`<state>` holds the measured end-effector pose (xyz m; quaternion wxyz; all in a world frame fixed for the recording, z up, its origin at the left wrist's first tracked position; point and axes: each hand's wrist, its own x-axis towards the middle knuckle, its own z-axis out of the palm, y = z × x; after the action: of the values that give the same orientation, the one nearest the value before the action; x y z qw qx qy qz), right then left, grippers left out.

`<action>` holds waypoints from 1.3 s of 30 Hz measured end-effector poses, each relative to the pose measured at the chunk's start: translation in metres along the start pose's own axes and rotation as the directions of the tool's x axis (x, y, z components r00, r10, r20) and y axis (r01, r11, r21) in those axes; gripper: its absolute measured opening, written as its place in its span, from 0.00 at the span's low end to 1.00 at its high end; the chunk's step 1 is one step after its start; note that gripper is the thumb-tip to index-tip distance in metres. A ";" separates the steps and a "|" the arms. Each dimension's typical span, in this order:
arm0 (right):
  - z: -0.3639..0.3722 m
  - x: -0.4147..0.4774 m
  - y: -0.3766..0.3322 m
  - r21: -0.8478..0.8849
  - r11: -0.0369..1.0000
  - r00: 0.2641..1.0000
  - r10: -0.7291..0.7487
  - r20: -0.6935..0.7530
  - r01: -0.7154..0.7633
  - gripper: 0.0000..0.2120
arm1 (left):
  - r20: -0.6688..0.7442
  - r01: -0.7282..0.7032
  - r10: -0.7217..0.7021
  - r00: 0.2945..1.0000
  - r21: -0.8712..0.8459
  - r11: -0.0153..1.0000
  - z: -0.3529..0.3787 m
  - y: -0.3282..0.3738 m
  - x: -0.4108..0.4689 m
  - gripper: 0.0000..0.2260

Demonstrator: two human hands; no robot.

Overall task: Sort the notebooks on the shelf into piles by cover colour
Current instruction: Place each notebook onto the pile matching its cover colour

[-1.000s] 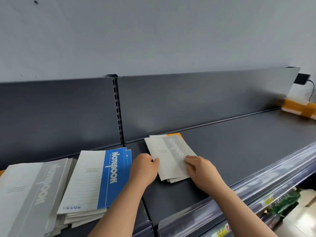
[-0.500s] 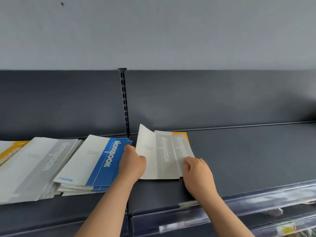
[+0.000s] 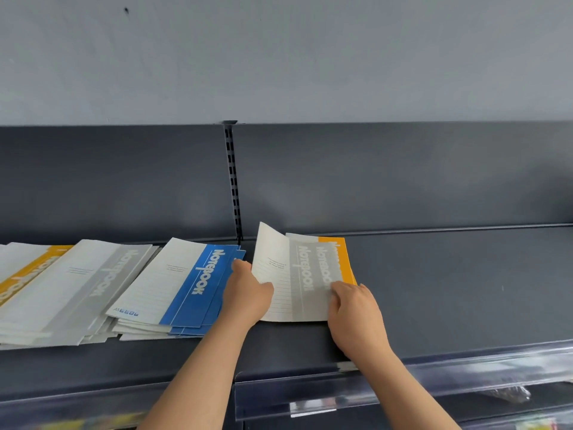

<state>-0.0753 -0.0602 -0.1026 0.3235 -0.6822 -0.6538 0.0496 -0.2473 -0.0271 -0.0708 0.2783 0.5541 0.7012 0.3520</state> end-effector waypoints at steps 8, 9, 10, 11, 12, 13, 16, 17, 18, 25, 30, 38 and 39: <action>-0.011 -0.001 -0.004 0.140 0.990 0.998 0.015 0.055 -0.022 0.06 | 0.008 -0.081 0.087 0.996 -0.277 0.957 -0.001 -0.002 -0.024 0.19; -0.013 -0.001 -0.004 0.143 0.990 0.998 0.011 0.065 -0.020 0.03 | -0.009 -0.088 0.090 0.996 -0.334 0.939 -0.006 -0.002 -0.028 0.18; -0.013 -0.001 -0.005 0.133 0.991 0.997 0.015 0.078 -0.025 0.04 | -0.027 -0.095 0.091 0.995 -0.375 0.922 -0.012 -0.003 -0.031 0.17; -0.013 -0.001 -0.006 0.133 0.991 0.997 0.002 0.078 -0.012 0.06 | -0.045 -0.103 0.093 0.995 -0.397 0.912 -0.018 -0.003 -0.034 0.16; -0.013 -0.001 -0.010 0.147 0.989 0.997 -0.003 0.076 -0.008 0.05 | -0.060 -0.109 0.092 0.994 -0.399 0.910 -0.024 -0.004 -0.037 0.15; -0.012 -0.003 -0.015 0.170 0.985 0.998 -0.012 0.060 0.001 0.04 | -0.074 -0.114 0.093 0.993 -0.398 0.910 -0.030 -0.004 -0.039 0.13; -0.010 -0.009 -0.037 0.263 0.964 0.997 0.033 0.066 -0.049 0.12 | -0.121 -0.133 0.092 0.988 -0.395 0.909 -0.050 -0.007 -0.046 0.11; -0.009 -0.010 -0.046 0.295 0.954 0.997 0.028 0.070 -0.047 0.15 | -0.141 -0.137 0.088 0.986 -0.386 0.912 -0.057 -0.009 -0.048 0.10; -0.009 -0.011 -0.055 0.326 0.944 0.997 0.017 0.073 -0.040 0.17 | -0.161 -0.138 0.083 0.984 -0.368 0.919 -0.065 -0.011 -0.050 0.09; 0.013 -0.017 -0.132 0.391 0.918 0.982 -0.124 0.140 0.061 0.18 | -0.171 -0.086 0.047 0.984 -0.231 0.969 -0.130 -0.053 -0.054 0.17; 0.047 -0.032 -0.202 0.432 0.900 0.961 -0.163 0.223 0.053 0.13 | -0.273 -0.066 0.004 0.962 -0.220 0.973 -0.197 -0.099 -0.061 0.16; 0.100 -0.068 -0.340 0.477 0.870 0.929 -0.272 0.250 0.127 0.17 | -0.411 -0.084 0.016 0.912 -0.146 0.986 -0.327 -0.178 -0.070 0.12; 0.107 -0.073 -0.357 0.487 0.864 0.924 -0.283 0.256 0.129 0.17 | -0.406 -0.078 0.016 0.914 -0.134 0.988 -0.343 -0.187 -0.072 0.12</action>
<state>-0.4448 -0.1102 -0.0324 0.3696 -0.4936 -0.7367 0.2777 -0.6069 -0.1864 -0.0166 0.1592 0.4640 0.7019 0.5164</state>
